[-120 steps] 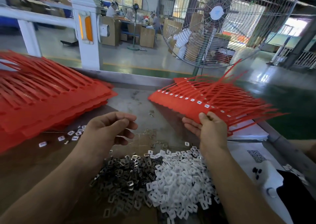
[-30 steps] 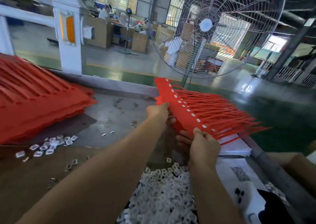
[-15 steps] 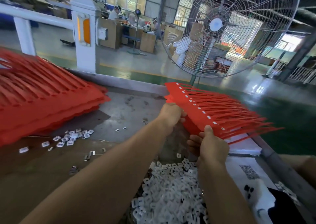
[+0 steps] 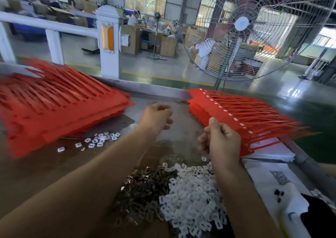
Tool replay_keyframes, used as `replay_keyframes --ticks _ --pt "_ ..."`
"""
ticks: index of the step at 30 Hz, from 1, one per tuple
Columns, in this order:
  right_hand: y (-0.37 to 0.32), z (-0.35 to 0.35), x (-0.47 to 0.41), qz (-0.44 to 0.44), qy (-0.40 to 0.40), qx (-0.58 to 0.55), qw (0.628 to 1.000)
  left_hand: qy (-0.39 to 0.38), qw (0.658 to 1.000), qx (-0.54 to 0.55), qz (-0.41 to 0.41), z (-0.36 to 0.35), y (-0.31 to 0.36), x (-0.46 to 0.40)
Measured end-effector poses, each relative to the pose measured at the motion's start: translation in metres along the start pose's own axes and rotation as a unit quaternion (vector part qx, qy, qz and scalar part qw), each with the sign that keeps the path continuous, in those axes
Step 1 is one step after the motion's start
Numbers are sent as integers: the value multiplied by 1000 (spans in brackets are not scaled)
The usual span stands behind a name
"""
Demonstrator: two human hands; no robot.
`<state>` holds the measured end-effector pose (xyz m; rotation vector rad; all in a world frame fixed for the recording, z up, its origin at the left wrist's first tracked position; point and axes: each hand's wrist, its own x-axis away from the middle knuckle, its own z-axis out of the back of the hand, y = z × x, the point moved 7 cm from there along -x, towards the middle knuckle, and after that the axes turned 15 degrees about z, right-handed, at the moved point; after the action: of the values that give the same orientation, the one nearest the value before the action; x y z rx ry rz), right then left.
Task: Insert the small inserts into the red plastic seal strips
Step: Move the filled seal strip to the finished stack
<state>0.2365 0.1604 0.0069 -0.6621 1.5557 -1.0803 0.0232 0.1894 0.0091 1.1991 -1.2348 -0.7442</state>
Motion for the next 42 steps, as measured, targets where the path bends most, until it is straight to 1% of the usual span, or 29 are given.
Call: replay_keyframes --ticks 2,4,6,8,11,13,17,23,24,25,26,27,28,29,30,31,32,33,34,35,36,38,42 --pt "-6 -15 7 18 -54 3 998 8 991 124 44 41 -7 7" --pt "-13 -29 15 28 -108 3 994 34 975 214 41 77 -11 16" --pt "-22 -42 20 41 -156 11 987 59 950 306 29 106 -15 23" --pt "-31 -53 21 50 -195 24 979 57 927 370 35 121 -21 27" --pt "-38 -68 21 49 -260 63 962 29 915 400 49 124 -24 28" --pt "-38 -75 22 48 -288 77 953 7 907 419 46 121 -24 29" --pt "-26 -72 26 38 -280 66 957 -31 887 458 45 121 -25 31" --pt "-19 -60 30 40 -267 46 962 -73 877 474 22 120 -19 32" --pt "-19 -59 30 40 -265 43 963 -74 886 458 9 120 -15 33" --pt "-19 -58 29 37 -261 39 964 -60 905 422 -8 120 -10 35" --pt "-19 -56 29 34 -257 34 965 -29 931 364 -27 122 -6 37" --pt "-19 -54 29 31 -252 33 967 20 957 285 -51 126 -1 40" --pt "-18 -53 30 29 -247 35 968 84 976 186 -80 132 6 44" --pt "-17 -51 30 27 -244 39 969 159 978 70 -115 139 14 48" --pt "-15 -50 29 26 -242 41 969 229 960 -57 -153 145 25 51" --pt "-14 -49 29 24 -239 40 970 286 924 -180 -180 148 35 52" --pt "-14 -49 29 22 -235 38 971 329 879 -290 -186 150 42 50" --pt "-14 -48 29 21 -233 37 972 356 836 -380 -171 152 46 43" --pt "-14 -48 30 21 -233 36 972 366 805 -448 -133 155 45 35" --pt "-14 -48 30 21 -234 36 971 367 783 -494 -88 158 42 27" --pt "-15 -48 32 21 -236 34 971 364 768 -524 -50 162 38 21" --pt "-15 -49 32 22 -237 30 971 360 753 -551 -10 166 31 11" --pt "-16 -49 32 30 -238 31 970 355 745 -565 11 175 34 1"
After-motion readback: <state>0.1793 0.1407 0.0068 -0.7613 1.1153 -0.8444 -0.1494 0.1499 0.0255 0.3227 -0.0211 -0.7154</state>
